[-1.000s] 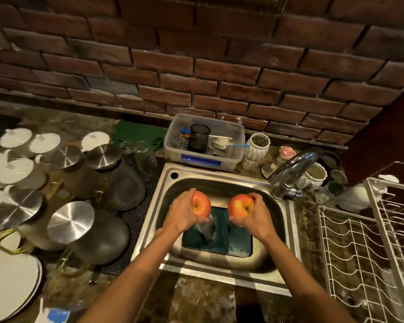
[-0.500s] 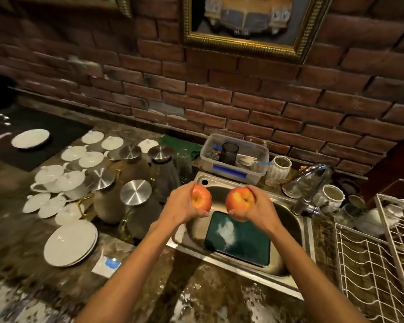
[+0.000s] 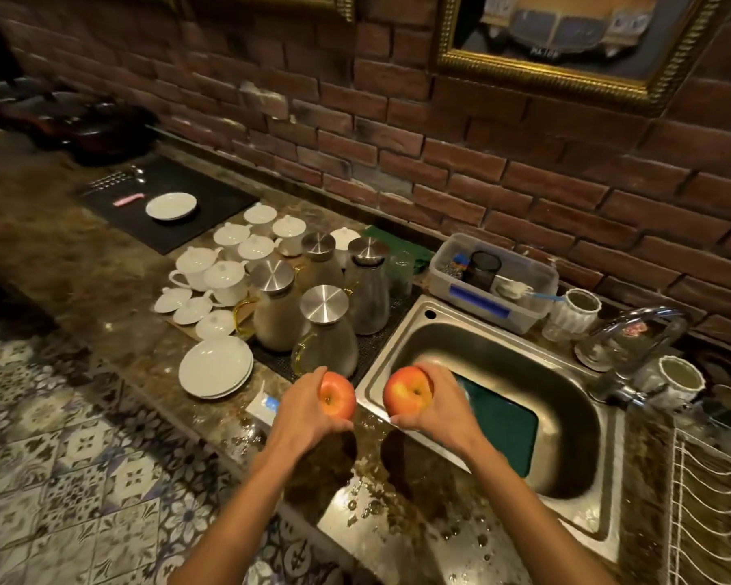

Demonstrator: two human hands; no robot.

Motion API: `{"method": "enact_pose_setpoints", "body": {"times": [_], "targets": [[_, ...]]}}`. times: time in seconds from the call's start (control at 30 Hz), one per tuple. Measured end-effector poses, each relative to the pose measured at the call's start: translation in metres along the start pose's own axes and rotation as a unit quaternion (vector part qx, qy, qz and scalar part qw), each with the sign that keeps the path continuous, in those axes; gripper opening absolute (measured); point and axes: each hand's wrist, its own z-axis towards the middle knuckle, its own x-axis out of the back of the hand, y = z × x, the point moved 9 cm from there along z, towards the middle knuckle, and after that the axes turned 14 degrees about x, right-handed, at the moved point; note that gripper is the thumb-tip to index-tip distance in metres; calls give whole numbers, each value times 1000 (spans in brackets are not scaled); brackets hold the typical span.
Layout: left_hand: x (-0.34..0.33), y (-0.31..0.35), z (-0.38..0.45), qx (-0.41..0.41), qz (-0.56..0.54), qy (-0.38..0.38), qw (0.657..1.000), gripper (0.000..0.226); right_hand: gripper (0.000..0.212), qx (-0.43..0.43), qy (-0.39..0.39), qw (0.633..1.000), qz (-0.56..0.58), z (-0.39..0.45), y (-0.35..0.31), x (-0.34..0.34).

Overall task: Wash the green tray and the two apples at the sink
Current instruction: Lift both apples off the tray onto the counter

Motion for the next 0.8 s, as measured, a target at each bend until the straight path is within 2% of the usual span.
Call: {"method": "enact_pose_setpoints", "body": {"times": [0.3, 0.8], "targets": [[-17, -67, -12, 61, -10, -8, 998, 120, 98, -15, -35, 999, 13, -19, 3, -75], [-58, -88, -1, 70, -3, -48, 996, 114, 96, -66, -61, 996, 6, -30, 39, -129]]}}
